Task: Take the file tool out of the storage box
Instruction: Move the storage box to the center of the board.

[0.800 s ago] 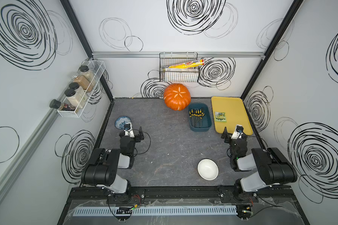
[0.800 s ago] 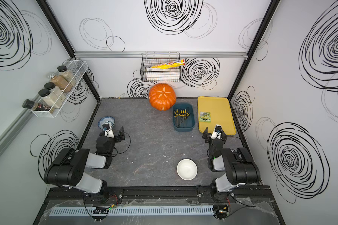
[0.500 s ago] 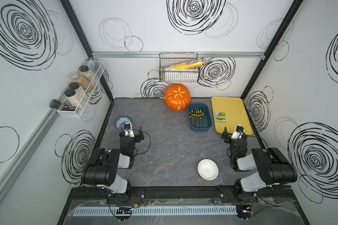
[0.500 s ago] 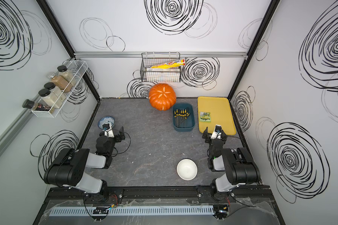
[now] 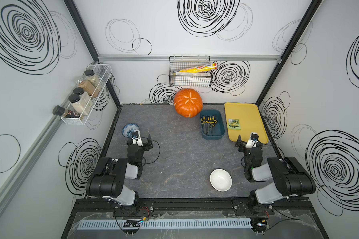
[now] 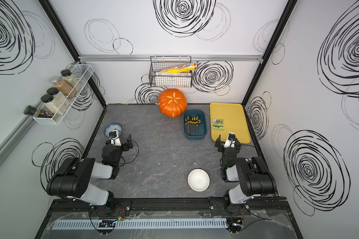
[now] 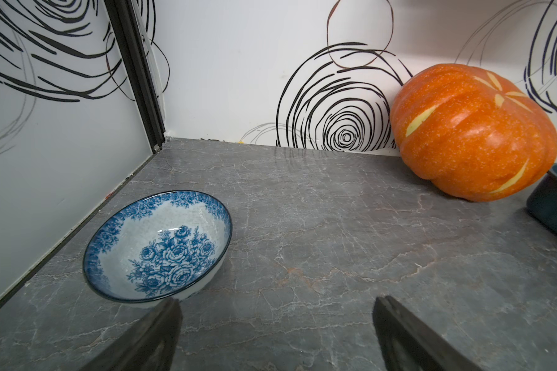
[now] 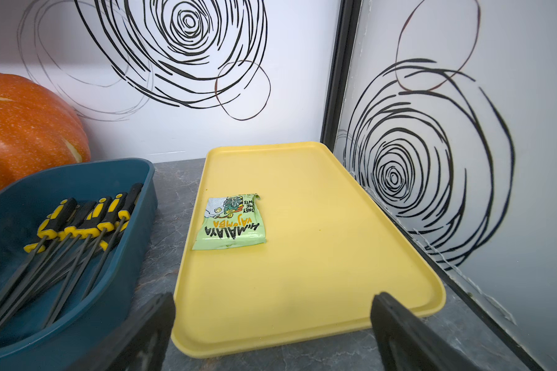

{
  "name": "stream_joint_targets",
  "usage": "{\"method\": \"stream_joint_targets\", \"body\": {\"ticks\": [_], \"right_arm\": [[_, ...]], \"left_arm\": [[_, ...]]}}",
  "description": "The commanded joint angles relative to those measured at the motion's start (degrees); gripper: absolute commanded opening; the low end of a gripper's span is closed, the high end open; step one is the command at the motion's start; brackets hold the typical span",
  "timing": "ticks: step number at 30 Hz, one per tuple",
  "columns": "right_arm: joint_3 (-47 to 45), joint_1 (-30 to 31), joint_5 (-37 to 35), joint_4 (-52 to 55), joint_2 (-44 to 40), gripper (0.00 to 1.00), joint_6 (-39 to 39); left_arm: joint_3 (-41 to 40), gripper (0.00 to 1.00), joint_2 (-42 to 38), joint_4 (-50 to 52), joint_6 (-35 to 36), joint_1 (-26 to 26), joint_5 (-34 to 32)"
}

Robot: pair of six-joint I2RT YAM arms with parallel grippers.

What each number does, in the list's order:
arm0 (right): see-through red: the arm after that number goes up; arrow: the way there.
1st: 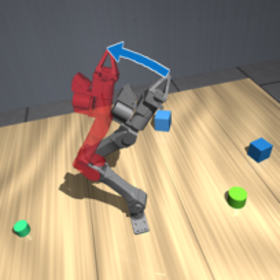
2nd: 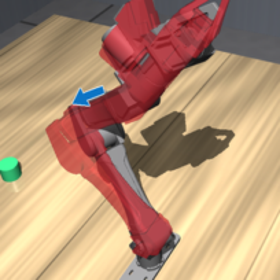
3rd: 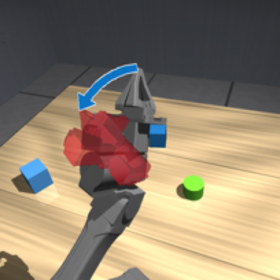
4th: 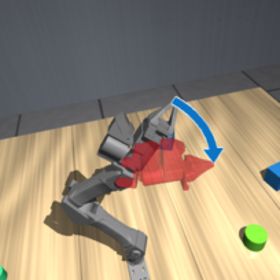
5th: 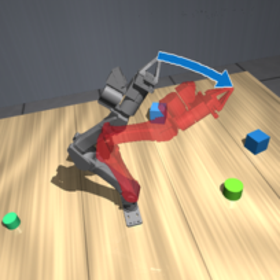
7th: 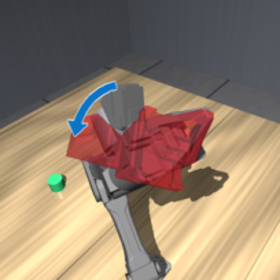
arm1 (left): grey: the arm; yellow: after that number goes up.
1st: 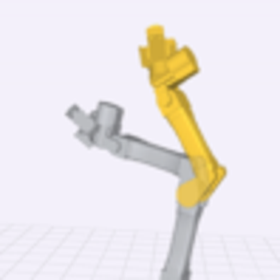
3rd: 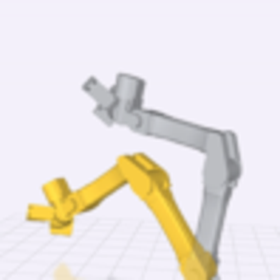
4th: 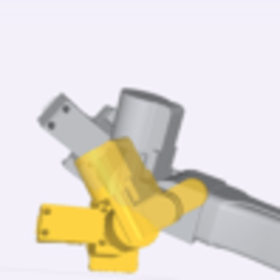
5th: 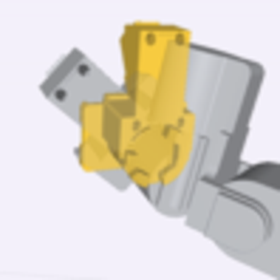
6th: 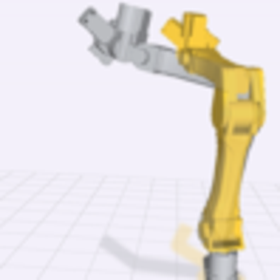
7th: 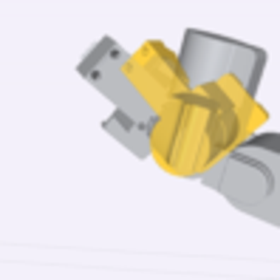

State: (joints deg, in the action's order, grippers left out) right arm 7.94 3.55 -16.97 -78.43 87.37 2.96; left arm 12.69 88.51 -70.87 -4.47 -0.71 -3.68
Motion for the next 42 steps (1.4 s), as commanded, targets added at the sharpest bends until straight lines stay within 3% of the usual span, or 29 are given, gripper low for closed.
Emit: {"method": "stream_joint_targets", "body": {"ticks": [1,5,8,11,15,17,20,24,29,32,37,42], "right_arm": [[0.7,-0.1,-0.7,-1.7,0.3,1.0,-0.5],[0.6,-0.1,-0.4,-1.8,0.2,1.0,-0.6],[0.4,-0.1,2.4,-2.3,0.1,1.0,-1.6],[-0.8,-0.1,0.6,-3.5,-1.8,1.0,-1.1],[1.2,0.0,3.0,8.5,-12.0,1.0,-2.7],[4.0,0.1,4.1,15.9,-16.4,1.0,-1.6],[11.4,0.1,11.8,28.4,-19.1,0.97,3.1],[23.7,0.0,20.2,40.7,-12.1,0.92,6.3],[41.4,0.0,23.8,57.9,0.4,0.86,7.7],[48.2,0.1,25.8,63.5,5.8,0.82,7.5],[58.1,0.1,30.0,72.2,14.9,0.74,6.7],[64.8,0.6,30.8,77.6,21.5,0.68,6.1]], "left_arm": [[1.0,0.99,0.5,-3.4,0.5,-0.2,0.4],[0.9,0.99,0.4,-3.6,0.2,-0.9,1.7],[1.3,0.99,-0.9,-1.8,-0.4,-0.8,0.4],[1.4,0.99,-4.5,1.3,-0.4,-0.3,-1.9],[5.4,0.99,-10.2,11.8,0.9,2.8,-8.2],[10.0,0.99,-13.4,21.1,-3.9,4.1,-10.7],[15.7,0.99,-17.6,32.4,-8.7,5.7,-6.7],[20.8,0.99,-20.2,39.0,-11.3,12.3,-3.2],[29.3,0.78,-16.6,48.2,-19.2,15.8,10.0],[31.6,0.75,-11.2,47.6,-24.1,17.2,17.1],[33.8,0.66,-5.1,46.4,-27.6,19.8,18.5],[37.0,0.64,-1.1,49.9,-27.0,20.4,17.0]]}}
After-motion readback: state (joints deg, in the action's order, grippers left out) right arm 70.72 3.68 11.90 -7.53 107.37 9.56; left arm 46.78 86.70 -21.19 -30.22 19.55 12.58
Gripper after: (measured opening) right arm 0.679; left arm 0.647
